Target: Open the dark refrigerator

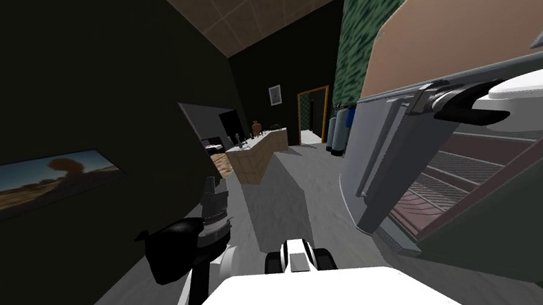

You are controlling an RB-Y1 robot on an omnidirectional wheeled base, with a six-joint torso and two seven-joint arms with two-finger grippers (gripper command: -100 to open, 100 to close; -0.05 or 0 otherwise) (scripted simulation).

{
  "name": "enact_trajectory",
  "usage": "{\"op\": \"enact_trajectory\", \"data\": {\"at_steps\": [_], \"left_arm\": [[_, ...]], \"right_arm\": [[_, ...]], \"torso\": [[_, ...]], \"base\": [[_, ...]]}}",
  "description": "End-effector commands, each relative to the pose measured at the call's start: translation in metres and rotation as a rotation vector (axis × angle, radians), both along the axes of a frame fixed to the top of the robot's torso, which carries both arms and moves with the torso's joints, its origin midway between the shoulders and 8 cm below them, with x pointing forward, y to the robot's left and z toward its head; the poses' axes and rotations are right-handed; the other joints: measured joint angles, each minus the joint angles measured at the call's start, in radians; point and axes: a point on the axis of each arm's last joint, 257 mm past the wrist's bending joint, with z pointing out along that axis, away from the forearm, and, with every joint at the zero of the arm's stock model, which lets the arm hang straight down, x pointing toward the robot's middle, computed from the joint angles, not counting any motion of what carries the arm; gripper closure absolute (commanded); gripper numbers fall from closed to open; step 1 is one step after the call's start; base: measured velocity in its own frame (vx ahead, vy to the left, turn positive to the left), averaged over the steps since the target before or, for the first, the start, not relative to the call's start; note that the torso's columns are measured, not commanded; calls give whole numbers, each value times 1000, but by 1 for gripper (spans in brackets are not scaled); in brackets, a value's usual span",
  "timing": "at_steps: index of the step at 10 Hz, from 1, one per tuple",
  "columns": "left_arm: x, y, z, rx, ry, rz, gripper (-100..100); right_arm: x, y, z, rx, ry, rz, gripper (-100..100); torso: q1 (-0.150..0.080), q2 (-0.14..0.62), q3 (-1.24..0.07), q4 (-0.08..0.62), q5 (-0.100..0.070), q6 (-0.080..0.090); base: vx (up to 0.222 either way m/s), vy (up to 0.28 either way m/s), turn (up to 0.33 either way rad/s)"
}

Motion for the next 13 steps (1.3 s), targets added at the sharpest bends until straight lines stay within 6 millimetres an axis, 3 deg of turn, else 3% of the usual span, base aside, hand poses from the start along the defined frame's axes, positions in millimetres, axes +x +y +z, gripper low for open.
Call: {"op": "enact_trajectory", "data": {"at_steps": [1,2,4,6,7,9,10,12,13], "left_arm": [[0,0,0,0,0,0,0],[0,0,0,0,0,0,0],[0,0,0,0,0,0,0],[0,0,0,0,0,0,0],[0,0,0,0,0,0,0],[0,0,0,0,0,0,0],[0,0,0,0,0,0,0],[0,0,0,0,0,0,0],[0,0,0,0,0,0,0]], "right_arm": [[-12,-24,0,-3,7,-61,100],[-22,-40,2,-6,5,-101,100],[-23,-39,11,-12,-11,-104,100],[-41,-69,8,-5,-9,-179,100],[-41,-69,8,-5,-9,-179,100],[-61,-97,6,-1,-6,-254,100],[-55,-88,22,-8,-31,-239,100],[-58,-91,20,-6,-32,-242,100],[-61,-96,8,0,-12,-251,100]], "torso": [[7,-3,-2,-1,1,0],[12,-2,-1,-2,3,-3],[10,5,4,0,2,-2],[3,6,4,5,3,2],[9,-4,-3,2,6,0],[8,-5,-5,1,7,-6],[5,-9,-8,1,9,-6],[1,-1,-5,4,11,-8],[-2,4,-1,5,10,-7]], "base": [[160,275,-26],[178,265,9],[91,149,14],[230,194,-12],[252,215,-68],[254,214,-8],[243,204,-18],[62,83,-2],[-28,-19,24]]}}
